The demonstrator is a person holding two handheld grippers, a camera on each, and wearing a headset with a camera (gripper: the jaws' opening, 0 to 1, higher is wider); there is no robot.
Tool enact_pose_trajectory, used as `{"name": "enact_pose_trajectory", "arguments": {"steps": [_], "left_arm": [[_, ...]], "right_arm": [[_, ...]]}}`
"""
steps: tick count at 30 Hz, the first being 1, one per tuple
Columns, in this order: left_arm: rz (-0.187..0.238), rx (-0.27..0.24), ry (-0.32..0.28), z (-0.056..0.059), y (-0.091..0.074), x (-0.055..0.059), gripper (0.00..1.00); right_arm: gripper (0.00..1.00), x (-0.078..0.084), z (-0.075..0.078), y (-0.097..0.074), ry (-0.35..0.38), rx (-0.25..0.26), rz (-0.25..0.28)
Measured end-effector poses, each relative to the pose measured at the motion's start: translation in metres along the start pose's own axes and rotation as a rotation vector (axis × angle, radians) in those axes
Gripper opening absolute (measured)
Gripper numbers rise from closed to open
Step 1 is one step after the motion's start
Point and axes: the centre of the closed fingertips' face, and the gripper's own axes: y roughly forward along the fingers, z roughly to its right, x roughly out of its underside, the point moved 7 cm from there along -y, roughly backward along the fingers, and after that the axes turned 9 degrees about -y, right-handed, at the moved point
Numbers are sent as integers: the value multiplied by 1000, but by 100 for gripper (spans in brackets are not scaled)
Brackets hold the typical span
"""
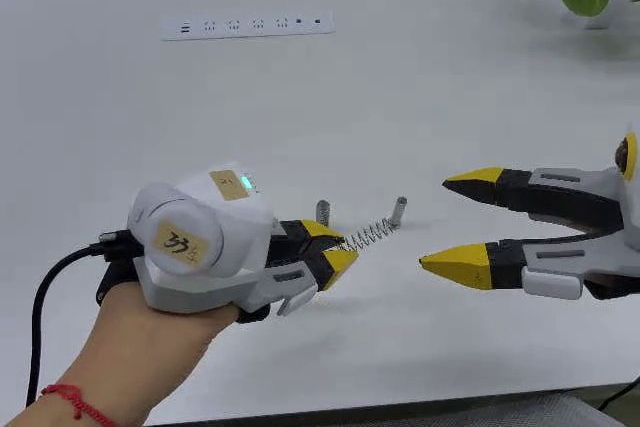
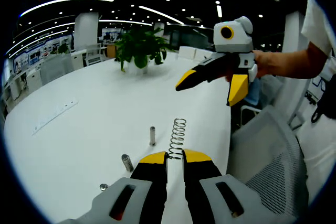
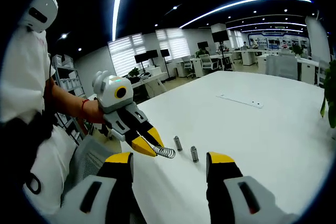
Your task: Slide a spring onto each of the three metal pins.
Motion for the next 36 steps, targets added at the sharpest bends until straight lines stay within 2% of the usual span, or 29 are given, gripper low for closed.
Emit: {"name": "enact_pose_trajectory", "arguments": {"steps": [2, 8, 13, 19, 25, 36], "left_arm": [[7, 2, -3, 0, -1, -1, 11], [77, 15, -25, 6, -7, -15, 11], [116, 21, -38, 7, -10, -23, 11], [163, 35, -53, 9, -14, -30, 11], [213, 50, -90, 9, -17, -36, 11], [262, 84, -126, 11, -19, -41, 11]], "right_arm": [[56, -2, 0, 0, 5, 2, 8], [54, -15, 1, 2, 48, 28, 62], [51, -22, 1, 3, 84, 43, 102], [45, -30, 3, 4, 140, 49, 158], [34, -31, -4, 12, 155, -2, 152], [20, -36, -5, 18, 207, -35, 191]]}}
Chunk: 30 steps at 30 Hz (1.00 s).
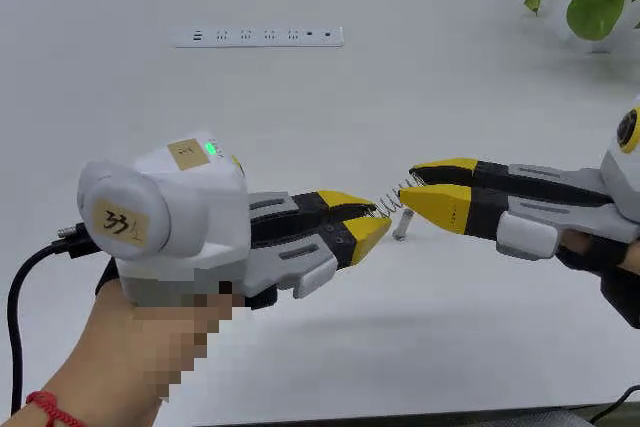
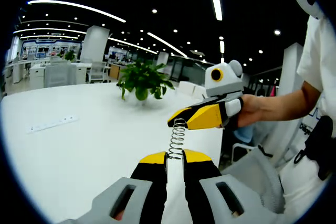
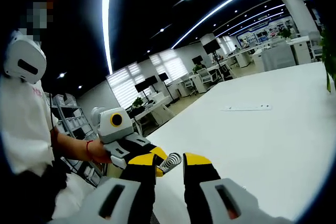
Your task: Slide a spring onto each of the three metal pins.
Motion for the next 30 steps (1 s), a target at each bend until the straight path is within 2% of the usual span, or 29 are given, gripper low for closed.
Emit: {"name": "enact_pose_trajectory", "arguments": {"steps": [7, 15, 23, 30], "left_arm": [[7, 12, -8, 1, 0, 0, 11], [4, 22, -8, 1, 0, 3, 11], [-25, 29, 29, 3, 0, 7, 12], [-66, 17, 82, 3, 2, 12, 12]], "right_arm": [[12, -3, 0, -1, 2, -9, 13], [12, -6, -4, 0, -37, -21, -14], [12, -7, -9, 3, -90, -36, -63], [11, -6, -11, 6, -162, -43, -131]]}}
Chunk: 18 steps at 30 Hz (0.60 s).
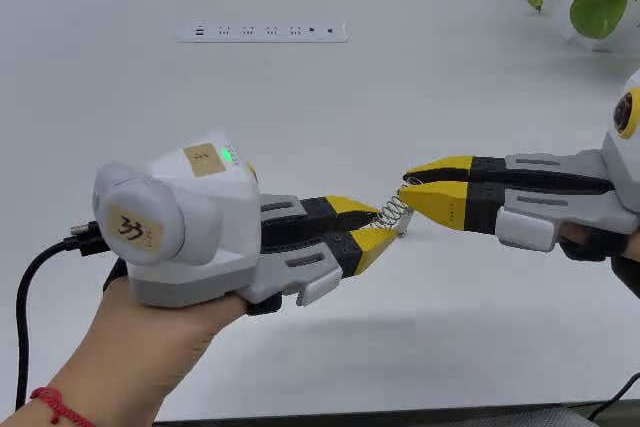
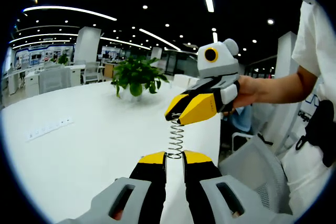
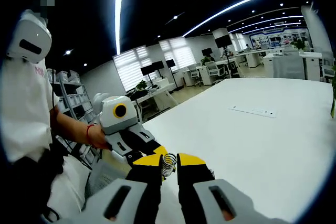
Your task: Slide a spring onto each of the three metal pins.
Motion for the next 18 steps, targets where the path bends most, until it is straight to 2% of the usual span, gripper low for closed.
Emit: {"name": "enact_pose_trajectory", "arguments": {"steps": [6, 12, 18], "left_arm": [[-28, -5, 42, 2, 2, 2, 15], [-49, -1, 67, 5, 4, 4, 14], [-51, 1, 68, 7, 3, 4, 13]], "right_arm": [[12, 0, -3, 3, -78, -7, -68], [12, -1, -5, 5, -126, -13, -102], [12, -1, -5, 4, -157, -17, -120]]}}
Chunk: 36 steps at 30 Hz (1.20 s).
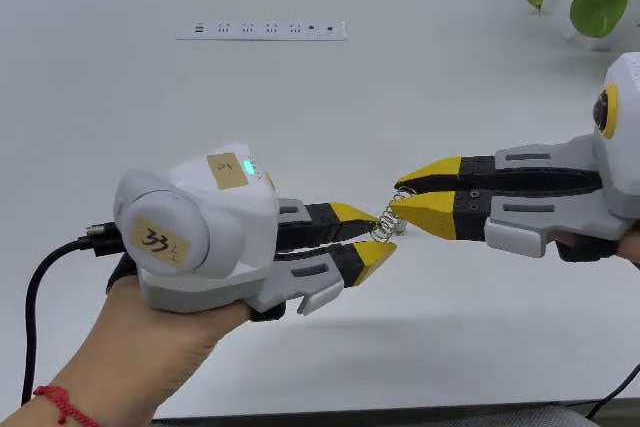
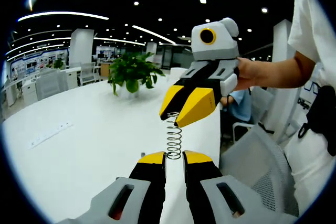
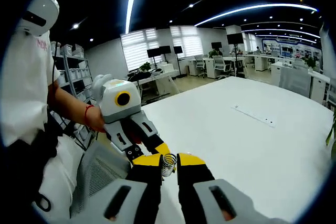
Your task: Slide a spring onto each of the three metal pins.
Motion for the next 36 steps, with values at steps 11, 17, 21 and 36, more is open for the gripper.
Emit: {"name": "enact_pose_trajectory", "arguments": {"steps": [11, 17, 21, 36], "left_arm": [[0, 2, 2, 1, -1, 0, 11], [5, 14, 6, 0, 0, 0, 11], [3, 21, 6, 0, 1, -2, 11], [13, 39, 4, 3, 2, -3, 10]], "right_arm": [[12, -2, -2, 2, -29, -7, -17], [12, -2, 0, 0, -36, -7, -21], [12, -1, 1, -2, -35, -5, -21], [17, 4, 2, -3, -38, -5, -35]]}}
